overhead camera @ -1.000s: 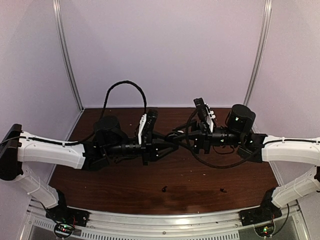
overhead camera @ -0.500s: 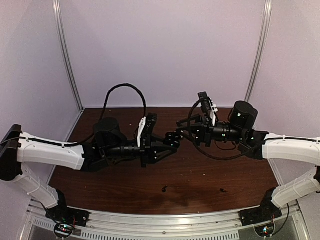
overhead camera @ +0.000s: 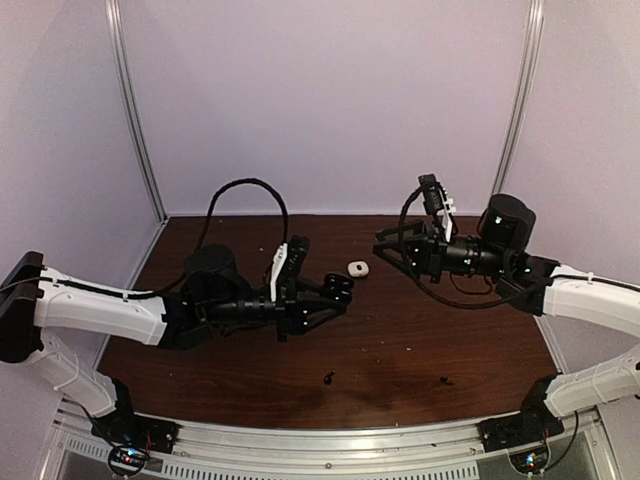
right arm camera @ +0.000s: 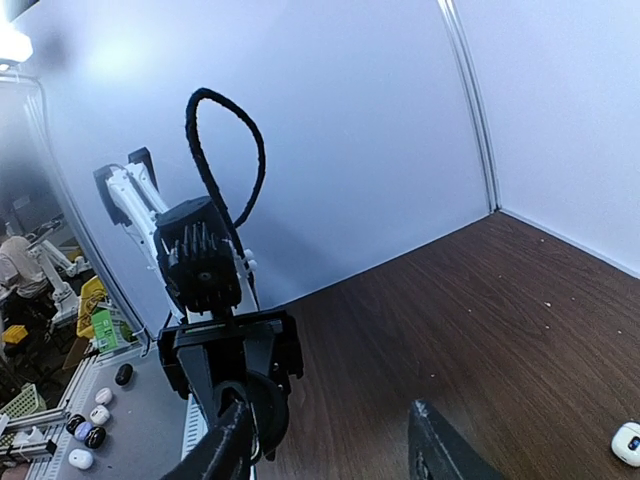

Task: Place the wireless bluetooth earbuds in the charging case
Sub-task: Open the charging case, then move the left earbud to the center of the board.

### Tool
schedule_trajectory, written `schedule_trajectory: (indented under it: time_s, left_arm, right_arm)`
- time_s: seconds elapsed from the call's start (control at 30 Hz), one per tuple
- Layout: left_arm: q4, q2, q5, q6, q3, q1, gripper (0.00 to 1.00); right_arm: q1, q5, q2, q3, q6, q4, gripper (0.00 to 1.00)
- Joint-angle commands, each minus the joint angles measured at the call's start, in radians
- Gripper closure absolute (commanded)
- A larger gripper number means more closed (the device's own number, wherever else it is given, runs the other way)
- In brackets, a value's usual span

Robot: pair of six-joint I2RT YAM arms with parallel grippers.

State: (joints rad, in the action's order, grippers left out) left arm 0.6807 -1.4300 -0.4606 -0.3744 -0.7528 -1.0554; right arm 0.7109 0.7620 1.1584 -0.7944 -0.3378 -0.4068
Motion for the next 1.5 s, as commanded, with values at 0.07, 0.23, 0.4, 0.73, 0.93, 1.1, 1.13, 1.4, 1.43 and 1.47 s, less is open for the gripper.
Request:
schedule_trajectory:
  time_s: [0.07, 0.23, 0.4, 0.73, 0.93, 1.1, 1.13, 1.4, 1.43, 1.47]
  left_arm:
    - [0.07, 0.053, 0.032, -0.051, 0.061, 0.04, 0.92]
    - [0.081, 0.057, 0.044, -0.065, 0.089, 0.058, 0.92]
    - [0.099, 0.046, 0.037, -0.07, 0.096, 0.063, 0.92]
    - [0.118, 0.049, 0.04, -0.07, 0.118, 0.068, 0.92]
    - [0.138, 0.043, 0.035, -0.074, 0.126, 0.073, 0.92]
    - [0.145, 0.029, 0.019, -0.073, 0.12, 0.077, 0.91]
    - [0.145, 0.028, 0.017, -0.072, 0.119, 0.078, 0.91]
    - [0.145, 0.032, 0.012, -0.072, 0.122, 0.081, 0.91]
    - [0.145, 0.032, 0.012, -0.072, 0.122, 0.081, 0.91]
    - [0.146, 0.034, 0.012, -0.072, 0.124, 0.082, 0.91]
  right_arm:
    - [-0.033, -0.149, -0.125, -0.019, 0.029, 0.452, 0.48]
    - [-0.034, -0.364, -0.156, -0.054, -0.033, 0.839, 0.48]
    - [-0.033, -0.474, -0.191, -0.016, -0.199, 1.036, 0.51]
    - [-0.014, -0.616, -0.186, 0.148, -0.296, 1.216, 0.59]
    - [0.015, -0.65, -0.167, 0.199, -0.282, 1.211, 0.59]
    - [0.052, -0.66, -0.131, 0.215, -0.266, 1.175, 0.59]
    - [0.059, -0.669, -0.119, 0.213, -0.267, 1.172, 0.59]
    - [0.151, -0.725, -0.012, 0.209, -0.29, 1.147, 0.56]
    - [0.16, -0.728, -0.005, 0.208, -0.291, 1.148, 0.56]
    - [0.165, -0.733, 0.001, 0.208, -0.292, 1.148, 0.56]
